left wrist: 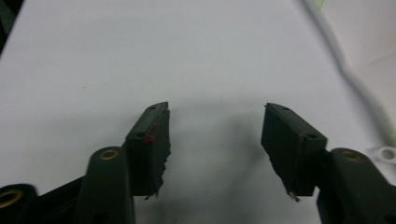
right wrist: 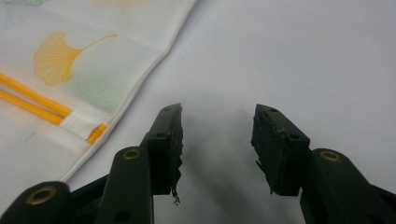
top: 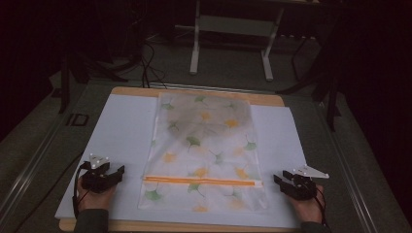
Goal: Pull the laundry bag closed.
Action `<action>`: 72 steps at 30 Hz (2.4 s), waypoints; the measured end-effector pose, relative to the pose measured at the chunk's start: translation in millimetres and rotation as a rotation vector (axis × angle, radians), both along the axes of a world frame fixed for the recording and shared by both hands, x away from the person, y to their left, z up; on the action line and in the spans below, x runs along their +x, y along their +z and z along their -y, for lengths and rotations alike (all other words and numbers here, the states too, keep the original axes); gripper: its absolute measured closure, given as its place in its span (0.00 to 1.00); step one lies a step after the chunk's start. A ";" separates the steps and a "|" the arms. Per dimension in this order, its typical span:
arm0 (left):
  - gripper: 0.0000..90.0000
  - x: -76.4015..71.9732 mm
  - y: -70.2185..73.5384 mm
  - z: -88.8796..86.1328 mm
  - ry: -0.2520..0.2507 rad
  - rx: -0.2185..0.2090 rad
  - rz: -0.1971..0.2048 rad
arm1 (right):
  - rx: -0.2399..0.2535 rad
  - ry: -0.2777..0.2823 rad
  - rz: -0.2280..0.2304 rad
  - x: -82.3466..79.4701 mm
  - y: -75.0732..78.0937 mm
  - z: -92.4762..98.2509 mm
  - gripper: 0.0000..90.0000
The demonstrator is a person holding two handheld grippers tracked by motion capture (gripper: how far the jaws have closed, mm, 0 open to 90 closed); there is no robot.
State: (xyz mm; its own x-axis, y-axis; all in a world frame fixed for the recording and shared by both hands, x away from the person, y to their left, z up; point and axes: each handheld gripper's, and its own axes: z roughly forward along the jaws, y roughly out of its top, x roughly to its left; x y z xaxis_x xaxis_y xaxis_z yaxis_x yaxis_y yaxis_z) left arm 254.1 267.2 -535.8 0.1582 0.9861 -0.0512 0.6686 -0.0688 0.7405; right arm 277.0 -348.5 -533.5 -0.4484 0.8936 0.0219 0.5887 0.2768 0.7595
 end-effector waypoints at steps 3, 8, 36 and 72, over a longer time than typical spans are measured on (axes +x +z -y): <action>0.52 -4.3 4.3 -2.1 -0.018 -0.004 0.027 | 0.002 0.016 -0.002 -0.4 0.8 -3.1 0.60; 0.54 -8.1 6.9 -0.6 -0.044 -0.010 0.026 | -0.021 0.049 -0.003 -1.5 4.9 -8.1 0.62; 0.67 -13.6 9.8 3.1 -0.179 -0.006 0.058 | -0.074 0.156 -0.026 -2.7 16.3 -32.5 0.63; 0.65 -11.9 10.6 5.3 -0.247 -0.027 0.044 | -0.129 0.283 -0.025 0.5 24.1 -80.0 0.65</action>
